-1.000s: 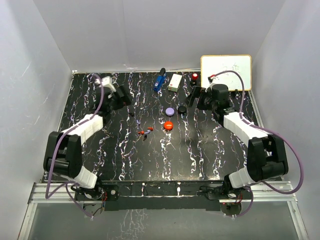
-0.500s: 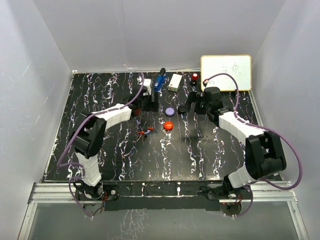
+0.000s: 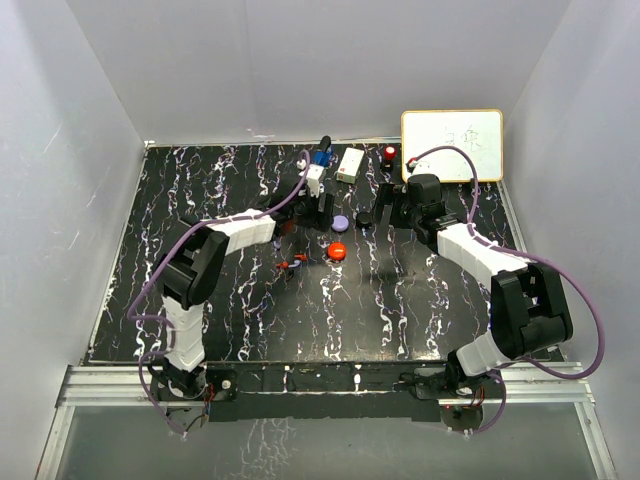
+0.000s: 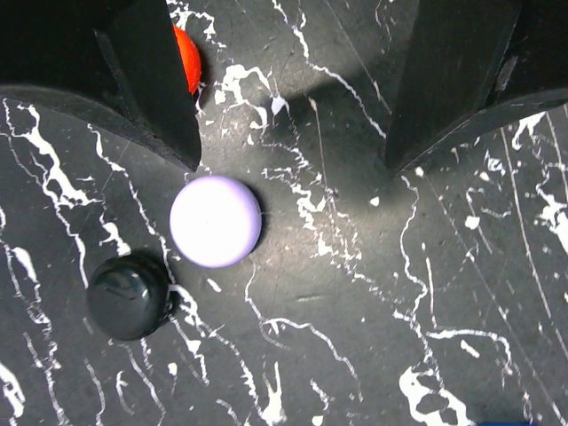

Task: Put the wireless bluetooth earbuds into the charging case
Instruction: Pick up the charging case at the center of the board.

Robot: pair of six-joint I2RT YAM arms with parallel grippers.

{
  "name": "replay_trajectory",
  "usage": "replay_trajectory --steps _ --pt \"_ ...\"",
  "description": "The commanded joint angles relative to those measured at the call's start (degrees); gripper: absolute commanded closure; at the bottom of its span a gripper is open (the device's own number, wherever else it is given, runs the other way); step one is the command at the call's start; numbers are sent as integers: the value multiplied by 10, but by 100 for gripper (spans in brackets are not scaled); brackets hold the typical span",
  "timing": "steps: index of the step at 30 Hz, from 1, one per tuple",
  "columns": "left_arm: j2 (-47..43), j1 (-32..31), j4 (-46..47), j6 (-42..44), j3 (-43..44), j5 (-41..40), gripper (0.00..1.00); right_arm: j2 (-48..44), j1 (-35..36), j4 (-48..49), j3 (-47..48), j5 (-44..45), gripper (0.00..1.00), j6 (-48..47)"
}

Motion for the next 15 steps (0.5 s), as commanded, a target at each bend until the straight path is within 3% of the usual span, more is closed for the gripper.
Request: replay_trajectory --steps 1,15 --pt "7 -7 38 18 27 39 17 -9 -1 16 20 10 2 -4" --pt "45 -21 22 110 44 99 14 -10 -1 16 18 5 2 -7"
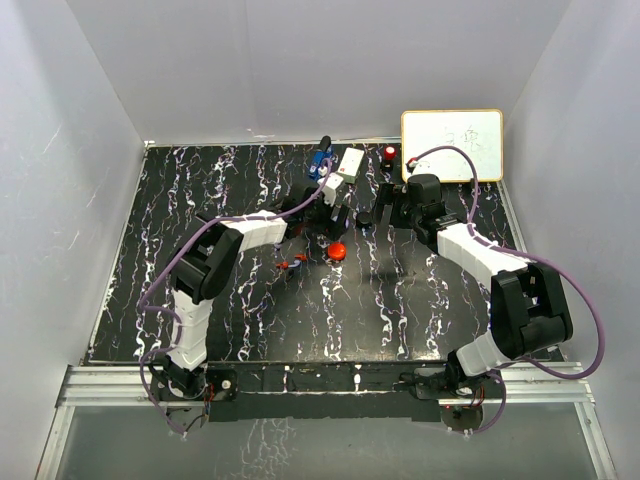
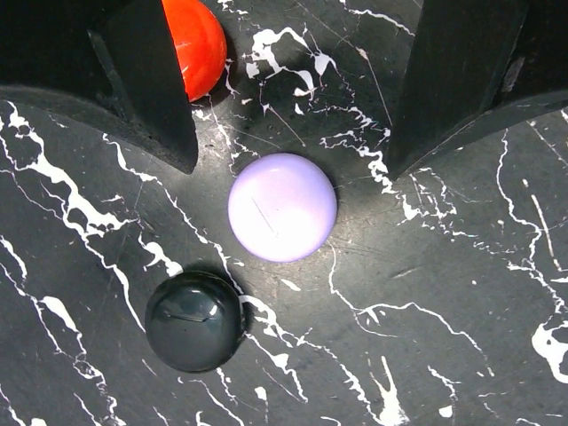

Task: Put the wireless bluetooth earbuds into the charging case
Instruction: Pick up the charging case at the center of the board.

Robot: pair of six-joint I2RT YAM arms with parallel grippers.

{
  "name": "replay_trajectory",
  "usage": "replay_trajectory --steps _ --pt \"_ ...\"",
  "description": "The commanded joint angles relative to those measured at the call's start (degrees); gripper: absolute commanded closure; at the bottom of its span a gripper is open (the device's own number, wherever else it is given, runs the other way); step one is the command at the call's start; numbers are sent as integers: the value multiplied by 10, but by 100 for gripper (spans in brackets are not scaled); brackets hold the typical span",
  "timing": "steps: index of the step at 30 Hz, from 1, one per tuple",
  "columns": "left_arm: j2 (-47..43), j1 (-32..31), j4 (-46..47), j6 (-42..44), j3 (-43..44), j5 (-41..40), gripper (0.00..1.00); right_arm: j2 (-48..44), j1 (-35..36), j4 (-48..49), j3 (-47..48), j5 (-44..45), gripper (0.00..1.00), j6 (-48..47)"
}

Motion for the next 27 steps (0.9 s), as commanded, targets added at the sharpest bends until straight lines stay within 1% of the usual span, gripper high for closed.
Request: replay_trajectory --steps 1,10,16,22,27 --pt "-11 -1 3 40 4 33 14 -9 -1 16 18 2 2 -5" --pt "-4 -1 32 95 -19 39 15 -9 -1 17 18 3 2 -7" --pt "9 -1 45 134 -18 47 16 -7 0 17 18 4 2 -7" --pt "36 -1 33 159 1 68 24 -6 -1 17 18 5 2 -9" --pt "46 -1 46 161 -2 76 26 -3 -2 17 17 5 2 -9"
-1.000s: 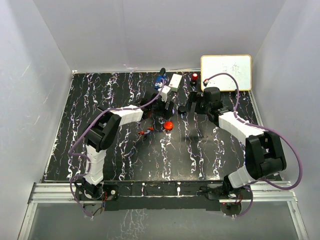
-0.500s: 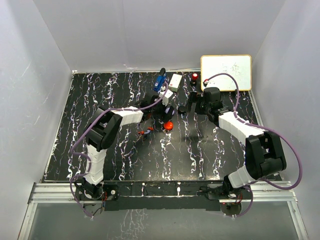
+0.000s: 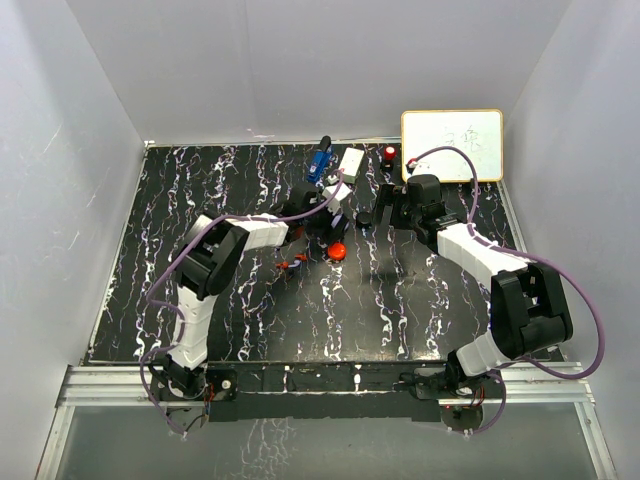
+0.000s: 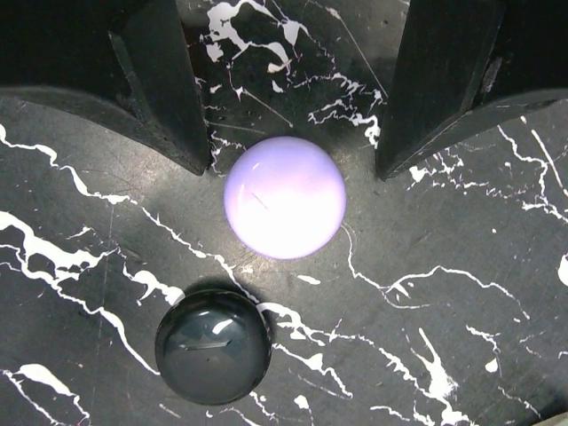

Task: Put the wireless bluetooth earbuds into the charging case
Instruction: Pick up the charging case at the center of the board.

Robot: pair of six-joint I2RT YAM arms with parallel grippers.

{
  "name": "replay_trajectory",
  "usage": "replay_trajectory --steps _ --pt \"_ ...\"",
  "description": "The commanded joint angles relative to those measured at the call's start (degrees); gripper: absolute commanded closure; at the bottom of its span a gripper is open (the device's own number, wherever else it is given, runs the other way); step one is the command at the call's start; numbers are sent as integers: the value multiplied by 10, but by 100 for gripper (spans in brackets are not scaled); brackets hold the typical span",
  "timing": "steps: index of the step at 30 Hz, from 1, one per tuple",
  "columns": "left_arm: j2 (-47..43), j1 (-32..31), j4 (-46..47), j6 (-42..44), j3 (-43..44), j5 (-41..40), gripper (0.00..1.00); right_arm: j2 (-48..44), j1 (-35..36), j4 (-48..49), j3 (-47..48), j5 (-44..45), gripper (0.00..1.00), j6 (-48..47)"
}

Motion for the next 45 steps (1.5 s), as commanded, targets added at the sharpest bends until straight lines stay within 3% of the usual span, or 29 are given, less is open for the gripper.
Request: replay_trajectory --steps 1,6,12,23,34,45 --pt "18 0 5 17 7 28 27 -2 -1 24 17 5 2 -7" --pt "25 0 5 19 13 34 29 1 -2 24 18 5 2 -7" --pt "35 -1 -3 26 22 35 39 1 -3 23 17 6 2 -8" --pt "8 0 19 19 -1 28 98 8 -8 19 21 -31 2 1" --pt "-113 -6 98 -57 -60 68 100 -5 -30 56 -2 -164 8 51" --pt "-173 -12 208 -160 -112 105 100 -13 -39 141 -43 -279 22 125"
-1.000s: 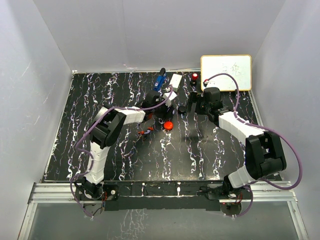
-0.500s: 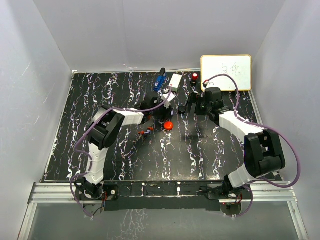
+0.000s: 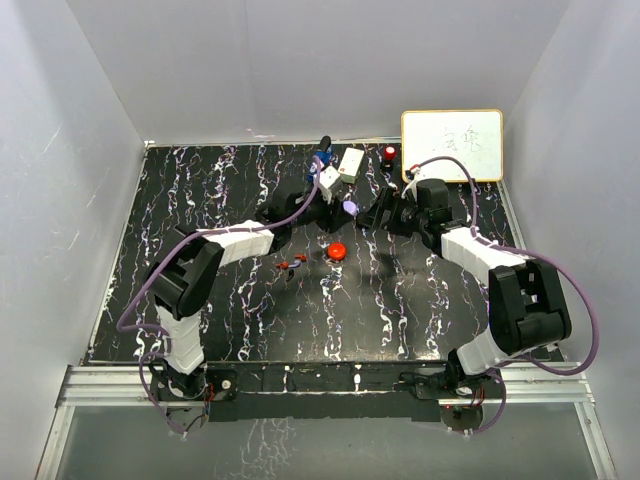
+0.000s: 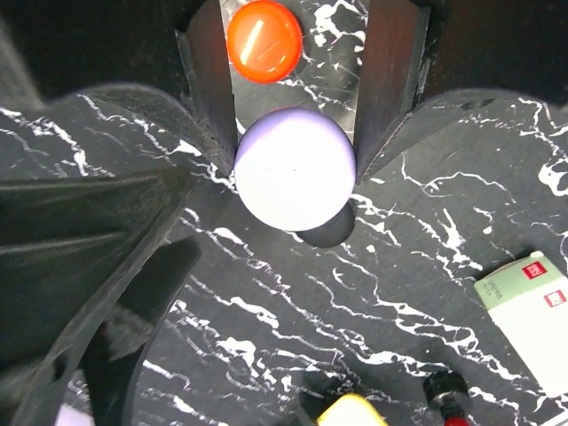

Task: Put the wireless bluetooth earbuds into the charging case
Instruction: Pick up the charging case at the center of the board.

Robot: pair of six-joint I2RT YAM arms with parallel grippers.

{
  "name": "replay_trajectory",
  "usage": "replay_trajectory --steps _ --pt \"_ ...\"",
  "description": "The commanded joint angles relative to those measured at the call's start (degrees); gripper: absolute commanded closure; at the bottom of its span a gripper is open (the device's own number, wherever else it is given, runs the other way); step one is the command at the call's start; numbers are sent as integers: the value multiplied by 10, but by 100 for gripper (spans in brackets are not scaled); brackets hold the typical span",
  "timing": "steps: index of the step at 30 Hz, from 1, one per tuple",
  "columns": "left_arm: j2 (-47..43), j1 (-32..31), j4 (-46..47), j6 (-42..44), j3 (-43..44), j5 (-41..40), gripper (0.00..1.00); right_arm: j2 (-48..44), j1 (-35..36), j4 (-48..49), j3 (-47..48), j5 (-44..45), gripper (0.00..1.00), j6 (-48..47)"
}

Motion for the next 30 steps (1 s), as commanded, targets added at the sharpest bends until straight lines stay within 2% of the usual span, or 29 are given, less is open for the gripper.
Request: replay_trajectory --steps 1,11,18,24,30 --pt "-44 -5 70 -50 -22 33 100 -26 -5 85 -13 -63 23 42" --pt "-59 -11 99 -56 -49 55 100 -50 -9 131 -27 -87 27 77" --pt "-59 -11 134 -54 -55 90 100 -35 -16 169 -36 -124 34 113" --pt "-68 -12 176 -41 -79 75 100 -30 -21 184 -40 -141 41 133" --pt "-72 -15 180 -36 -82 61 100 -18 -21 207 -43 -158 45 157"
